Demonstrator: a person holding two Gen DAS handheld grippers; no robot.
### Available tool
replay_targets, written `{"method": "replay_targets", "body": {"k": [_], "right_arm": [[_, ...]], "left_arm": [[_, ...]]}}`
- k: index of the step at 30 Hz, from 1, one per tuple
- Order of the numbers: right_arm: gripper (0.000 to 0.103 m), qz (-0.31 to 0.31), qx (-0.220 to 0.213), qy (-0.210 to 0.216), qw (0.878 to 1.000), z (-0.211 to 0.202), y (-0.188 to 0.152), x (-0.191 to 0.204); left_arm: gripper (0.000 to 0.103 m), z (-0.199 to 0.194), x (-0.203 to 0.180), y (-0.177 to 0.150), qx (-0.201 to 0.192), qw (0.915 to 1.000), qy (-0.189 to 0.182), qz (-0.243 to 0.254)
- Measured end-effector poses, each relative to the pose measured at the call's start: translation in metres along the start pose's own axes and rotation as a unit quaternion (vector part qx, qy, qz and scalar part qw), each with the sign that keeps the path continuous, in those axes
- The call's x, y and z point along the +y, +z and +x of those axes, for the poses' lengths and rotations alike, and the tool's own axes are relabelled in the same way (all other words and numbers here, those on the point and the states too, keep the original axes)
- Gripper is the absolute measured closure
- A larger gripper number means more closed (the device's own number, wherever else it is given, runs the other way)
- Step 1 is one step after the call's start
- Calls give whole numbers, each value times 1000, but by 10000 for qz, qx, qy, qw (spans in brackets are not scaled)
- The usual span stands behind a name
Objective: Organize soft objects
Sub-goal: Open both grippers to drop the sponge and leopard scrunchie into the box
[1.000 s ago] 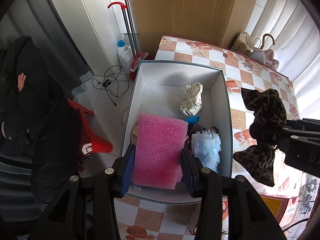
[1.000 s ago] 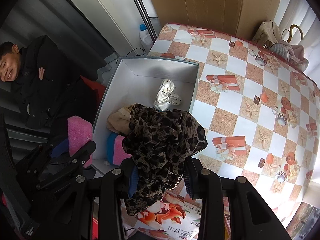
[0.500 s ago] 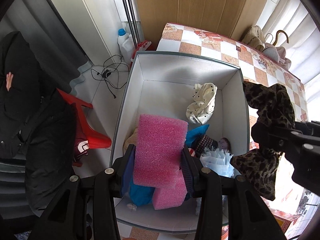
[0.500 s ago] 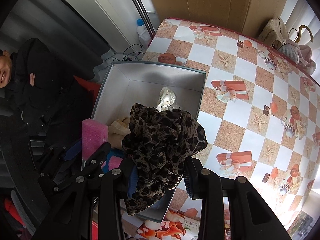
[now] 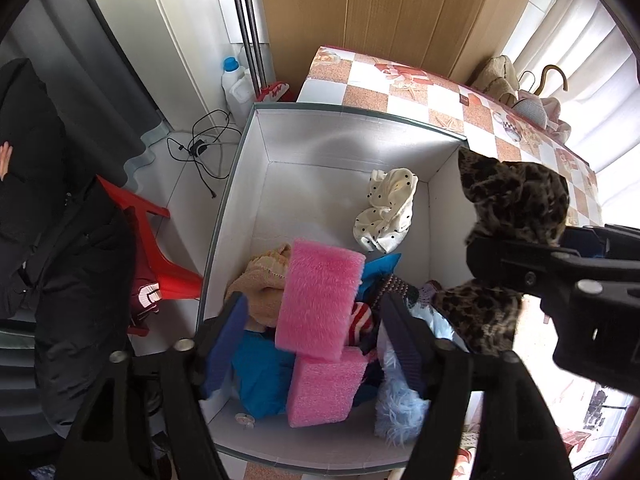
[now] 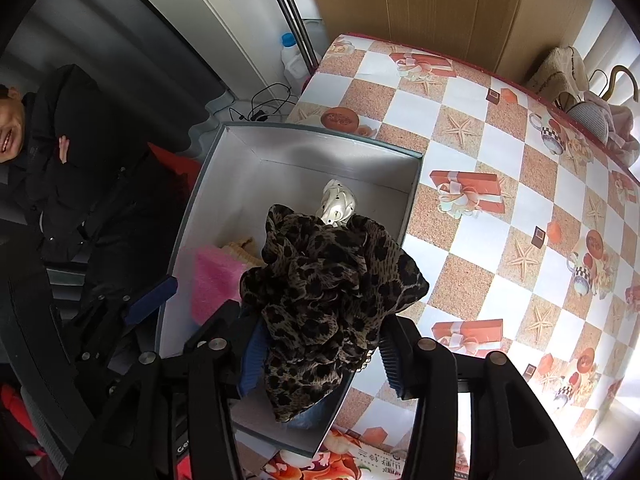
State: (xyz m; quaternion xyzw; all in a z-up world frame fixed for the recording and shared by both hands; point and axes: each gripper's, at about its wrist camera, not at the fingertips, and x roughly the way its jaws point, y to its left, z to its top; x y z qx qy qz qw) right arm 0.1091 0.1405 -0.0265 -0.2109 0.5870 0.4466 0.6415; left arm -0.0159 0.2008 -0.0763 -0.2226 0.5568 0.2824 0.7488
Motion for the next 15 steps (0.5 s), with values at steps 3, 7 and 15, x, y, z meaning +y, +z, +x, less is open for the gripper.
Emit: {"method": "replay_targets", "body": {"k": [3, 7, 15], "right_arm": [[9, -98, -175, -82, 9998, -9, 0, 3], [1, -189, 41, 14, 9998, -13, -5, 3], [1, -103, -228, -85, 9997, -59, -38, -7]], "left_arm": [[15, -6, -1, -3, -140, 9999, 59, 59], [0, -23, -6, -12, -422, 9989, -80, 201], [0, -75, -27, -52, -636, 9945, -256, 792]]}}
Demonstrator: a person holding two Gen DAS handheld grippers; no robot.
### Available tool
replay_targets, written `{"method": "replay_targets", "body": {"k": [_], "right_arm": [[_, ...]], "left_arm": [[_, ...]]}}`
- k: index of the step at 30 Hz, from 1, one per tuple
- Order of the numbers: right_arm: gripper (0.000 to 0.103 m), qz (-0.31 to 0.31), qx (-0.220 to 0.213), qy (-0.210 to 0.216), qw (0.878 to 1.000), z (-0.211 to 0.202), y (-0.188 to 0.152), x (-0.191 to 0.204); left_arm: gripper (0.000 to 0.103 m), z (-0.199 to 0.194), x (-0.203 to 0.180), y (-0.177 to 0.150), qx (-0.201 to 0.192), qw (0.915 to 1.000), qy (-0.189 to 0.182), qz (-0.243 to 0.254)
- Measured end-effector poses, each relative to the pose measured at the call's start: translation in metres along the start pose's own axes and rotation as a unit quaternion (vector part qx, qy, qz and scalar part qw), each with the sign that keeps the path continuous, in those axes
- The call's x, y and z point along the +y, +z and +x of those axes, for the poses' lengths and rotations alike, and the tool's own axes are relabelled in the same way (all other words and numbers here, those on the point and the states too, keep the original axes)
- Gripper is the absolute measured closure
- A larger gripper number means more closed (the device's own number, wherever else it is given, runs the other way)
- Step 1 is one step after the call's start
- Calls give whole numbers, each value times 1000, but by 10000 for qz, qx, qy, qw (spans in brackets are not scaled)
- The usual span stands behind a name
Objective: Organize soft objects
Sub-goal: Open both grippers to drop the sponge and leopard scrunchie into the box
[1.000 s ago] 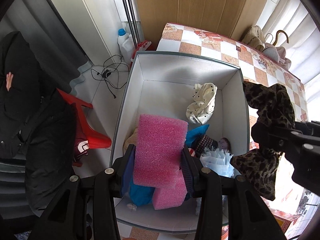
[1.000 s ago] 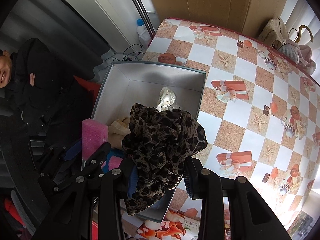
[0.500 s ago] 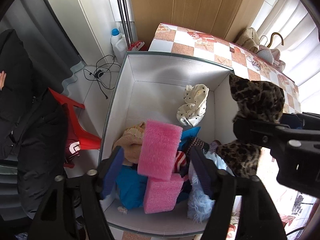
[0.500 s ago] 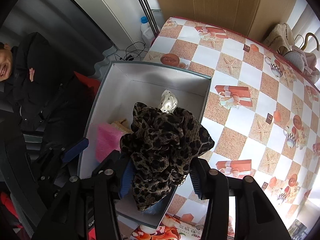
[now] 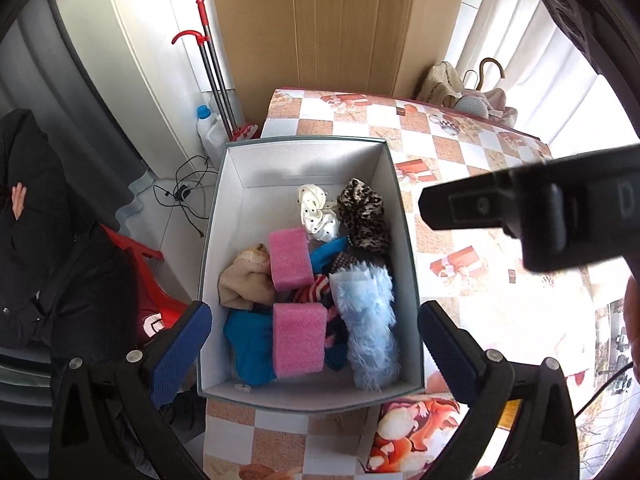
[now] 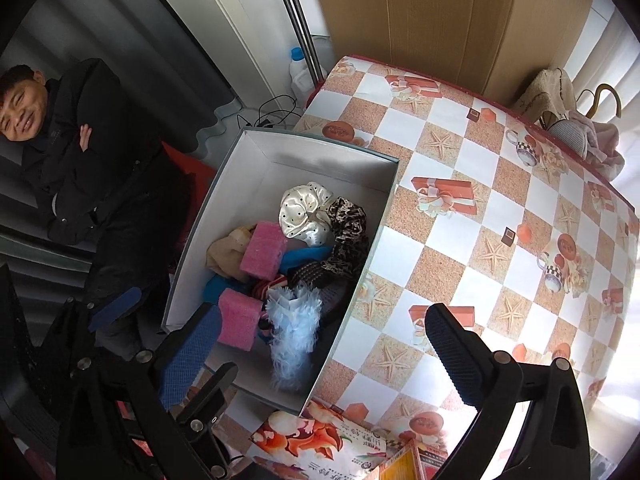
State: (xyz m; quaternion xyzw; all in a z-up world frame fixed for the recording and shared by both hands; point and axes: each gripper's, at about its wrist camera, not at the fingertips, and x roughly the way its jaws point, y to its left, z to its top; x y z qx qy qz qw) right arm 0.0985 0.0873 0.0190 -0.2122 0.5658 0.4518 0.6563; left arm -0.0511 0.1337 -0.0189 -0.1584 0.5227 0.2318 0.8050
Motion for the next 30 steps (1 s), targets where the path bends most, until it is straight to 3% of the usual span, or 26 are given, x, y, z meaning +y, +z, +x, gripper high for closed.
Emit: {"method": "replay_targets", "body": {"k": [5, 12, 19, 26, 30], "right_arm": [[1, 93, 1, -48, 9999, -17, -35, 5], [1, 313, 227, -120, 9992, -10, -74, 21], [1, 394, 268, -313, 9984, 0, -74, 51], [1, 379, 310, -423, 9979, 3, -75, 73], [1, 246, 296, -458, 9982, 1, -72, 75]], "left_arm": [[0, -26, -13, -30, 136, 9995, -226, 183], [0, -50, -6, -56, 90, 9998, -116, 120], [0, -61, 24, -62, -62, 9997, 244, -47], [0, -64, 37, -74, -77, 9995, 290, -118], [1, -76, 36, -76, -453, 9989, 83, -127]]}}
